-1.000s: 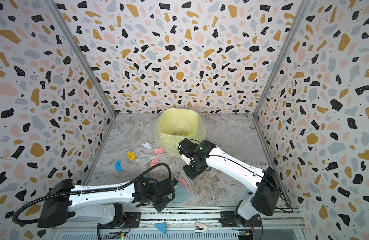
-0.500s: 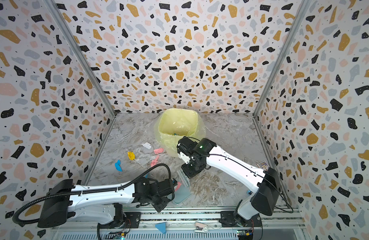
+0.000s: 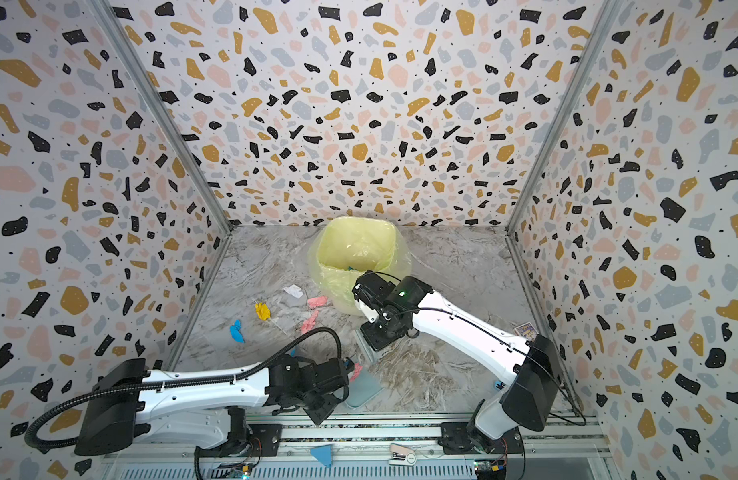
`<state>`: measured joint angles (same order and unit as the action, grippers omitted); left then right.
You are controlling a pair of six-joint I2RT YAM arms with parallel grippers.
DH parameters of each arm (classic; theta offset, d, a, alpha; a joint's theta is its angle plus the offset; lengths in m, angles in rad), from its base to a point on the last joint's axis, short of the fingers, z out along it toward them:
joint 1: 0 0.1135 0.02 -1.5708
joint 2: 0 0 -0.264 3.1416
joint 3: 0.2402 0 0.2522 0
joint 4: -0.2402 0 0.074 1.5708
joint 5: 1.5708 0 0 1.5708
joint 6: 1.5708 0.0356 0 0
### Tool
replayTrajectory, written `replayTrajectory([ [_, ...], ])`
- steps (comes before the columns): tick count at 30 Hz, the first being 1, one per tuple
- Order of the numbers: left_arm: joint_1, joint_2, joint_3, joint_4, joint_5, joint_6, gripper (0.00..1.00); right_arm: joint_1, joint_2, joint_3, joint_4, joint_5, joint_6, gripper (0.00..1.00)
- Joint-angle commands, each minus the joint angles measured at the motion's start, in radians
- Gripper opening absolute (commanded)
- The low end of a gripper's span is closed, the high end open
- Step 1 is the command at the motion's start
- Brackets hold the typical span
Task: Sweep away the paper scraps from the table
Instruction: 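Brush the pink scrap into the dustpan held by the left gripper, then lift the dustpan with the pink scrap toward the yellow bin while the right gripper withdraws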
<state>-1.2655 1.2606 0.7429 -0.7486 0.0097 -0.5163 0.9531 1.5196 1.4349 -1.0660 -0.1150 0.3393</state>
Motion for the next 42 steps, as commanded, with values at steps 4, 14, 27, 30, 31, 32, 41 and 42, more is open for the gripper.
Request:
replayTrajectory([
  [4, -0.006, -0.009, -0.011, 0.009, -0.008, -0.003, 0.20, 0.041, 0.013, -0.001, 0.038, -0.062, 0.018, 0.00],
  [14, -0.006, -0.007, -0.004, 0.002, -0.022, -0.003, 0.20, 0.025, -0.012, 0.037, -0.037, -0.009, 0.013, 0.00],
  [27, -0.005, -0.018, -0.004, 0.014, -0.062, -0.008, 0.19, -0.039, -0.068, 0.044, -0.048, -0.006, 0.000, 0.00],
  [30, -0.005, -0.016, -0.004, 0.012, -0.066, -0.005, 0.19, -0.051, -0.079, 0.044, -0.043, -0.018, -0.002, 0.00],
  [31, -0.005, -0.017, -0.002, 0.008, -0.073, -0.005, 0.19, -0.053, -0.081, 0.044, -0.043, -0.019, -0.002, 0.00],
  [32, -0.005, -0.020, 0.002, 0.003, -0.080, -0.005, 0.19, -0.056, -0.083, 0.044, -0.044, -0.014, -0.003, 0.00],
  [41, -0.005, -0.130, 0.058, -0.018, -0.179, -0.005, 0.19, -0.164, -0.160, -0.003, -0.043, -0.009, -0.034, 0.00],
  [42, -0.005, -0.143, 0.062, -0.019, -0.186, -0.005, 0.19, -0.179, -0.170, -0.008, -0.042, -0.014, -0.038, 0.00],
])
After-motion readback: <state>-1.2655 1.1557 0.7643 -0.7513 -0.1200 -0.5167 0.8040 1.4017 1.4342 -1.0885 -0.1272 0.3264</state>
